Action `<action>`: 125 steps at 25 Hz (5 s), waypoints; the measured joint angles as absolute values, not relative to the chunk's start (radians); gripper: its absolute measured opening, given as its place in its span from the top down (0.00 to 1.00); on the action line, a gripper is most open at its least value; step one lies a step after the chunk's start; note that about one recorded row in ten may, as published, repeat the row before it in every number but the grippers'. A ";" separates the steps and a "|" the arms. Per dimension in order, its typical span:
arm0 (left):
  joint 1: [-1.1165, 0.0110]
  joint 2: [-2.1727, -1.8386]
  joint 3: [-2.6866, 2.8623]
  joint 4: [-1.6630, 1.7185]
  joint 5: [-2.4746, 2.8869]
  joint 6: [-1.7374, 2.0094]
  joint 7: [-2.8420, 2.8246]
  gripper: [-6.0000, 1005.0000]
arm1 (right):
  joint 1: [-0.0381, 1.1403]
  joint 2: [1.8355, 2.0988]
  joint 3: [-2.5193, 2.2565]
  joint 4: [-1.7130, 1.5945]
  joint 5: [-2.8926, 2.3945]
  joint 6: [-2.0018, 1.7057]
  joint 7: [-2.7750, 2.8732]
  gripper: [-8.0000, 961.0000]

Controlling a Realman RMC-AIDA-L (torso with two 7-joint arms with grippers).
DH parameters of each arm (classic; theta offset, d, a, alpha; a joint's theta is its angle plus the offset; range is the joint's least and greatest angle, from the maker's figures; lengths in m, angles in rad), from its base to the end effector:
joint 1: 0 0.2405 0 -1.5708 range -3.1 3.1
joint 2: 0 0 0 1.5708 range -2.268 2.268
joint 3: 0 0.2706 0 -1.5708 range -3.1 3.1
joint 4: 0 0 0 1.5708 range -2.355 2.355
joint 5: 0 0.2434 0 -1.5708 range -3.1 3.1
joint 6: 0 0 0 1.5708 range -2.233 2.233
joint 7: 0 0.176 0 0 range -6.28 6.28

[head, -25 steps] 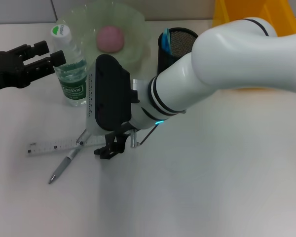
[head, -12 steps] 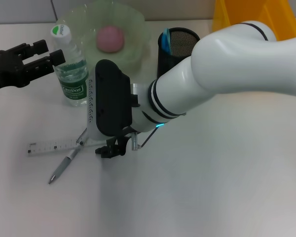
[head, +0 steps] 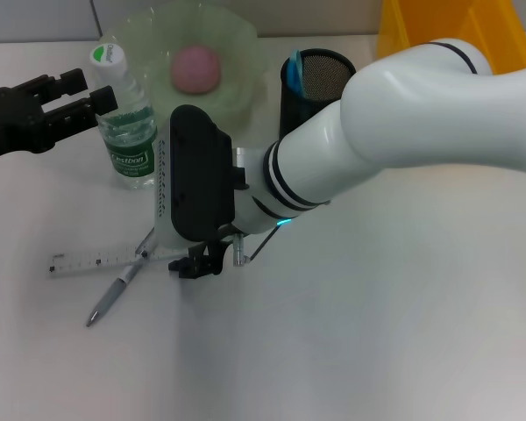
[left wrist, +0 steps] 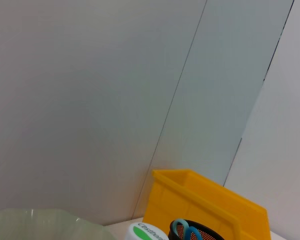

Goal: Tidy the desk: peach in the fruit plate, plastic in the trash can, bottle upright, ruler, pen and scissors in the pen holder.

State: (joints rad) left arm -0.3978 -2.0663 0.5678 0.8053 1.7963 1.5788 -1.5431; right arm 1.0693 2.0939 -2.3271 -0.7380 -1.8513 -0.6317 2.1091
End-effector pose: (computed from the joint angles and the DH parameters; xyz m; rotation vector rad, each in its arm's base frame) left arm -0.3057 0.3712 0.0467 -2.3617 -0.7849 -0.9283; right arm 0.0911 0.3838 -0.2512 -2.9388 -0.2734 -0.3231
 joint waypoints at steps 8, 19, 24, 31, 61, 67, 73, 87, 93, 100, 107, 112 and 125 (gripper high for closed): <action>-0.402 -2.066 0.572 0.805 1.796 1.573 -1.542 0.30 | 1.069 2.094 -2.347 -0.738 -1.851 -0.615 2.109 0.46; -0.407 -2.066 0.572 0.801 1.796 1.562 -1.532 0.30 | 1.068 2.094 -2.353 -0.735 -1.852 -0.598 2.103 0.59; -0.410 -2.066 0.568 0.791 1.796 1.558 -1.528 0.30 | 1.057 2.094 -2.353 -0.741 -1.850 -0.588 2.085 0.60; -0.410 -2.067 0.564 0.791 1.796 1.552 -1.519 0.30 | 1.046 2.094 -2.346 -0.743 -1.850 -0.574 2.084 0.62; -0.395 -2.064 0.563 0.793 1.758 1.550 -1.517 0.30 | 0.928 2.088 -2.253 -0.830 -1.856 -0.574 2.044 0.68; -0.390 -2.063 0.562 0.794 1.734 1.552 -1.517 0.30 | 0.886 2.091 -2.199 -0.853 -1.914 -0.599 2.044 0.79; -0.387 -2.063 0.561 0.793 1.732 1.547 -1.517 0.30 | 0.920 2.087 -2.057 -0.862 -1.918 -0.777 2.057 0.78; -0.372 -2.063 0.561 0.793 1.732 1.546 -1.510 0.30 | 1.069 2.092 -1.876 -0.776 -2.036 -1.018 2.172 0.57; -0.371 -2.065 0.563 0.792 1.732 1.546 -1.505 0.30 | 1.095 2.093 -1.972 -0.752 -2.032 -0.954 2.173 0.55; -0.374 -2.066 0.568 0.786 1.732 1.546 -1.505 0.30 | 1.101 2.093 -2.050 -0.755 -1.974 -0.879 2.173 0.48; -0.377 -2.065 0.566 0.781 1.732 1.546 -1.505 0.30 | 1.104 2.092 -2.135 -0.756 -1.948 -0.846 2.178 0.36; -0.377 -2.065 0.565 0.780 1.732 1.546 -1.505 0.30 | 1.101 2.092 -2.158 -0.750 -1.948 -0.813 2.189 0.35; -0.380 -2.065 0.565 0.779 1.732 1.545 -1.503 0.30 | 1.091 2.092 -2.218 -0.744 -1.884 -0.732 2.192 0.35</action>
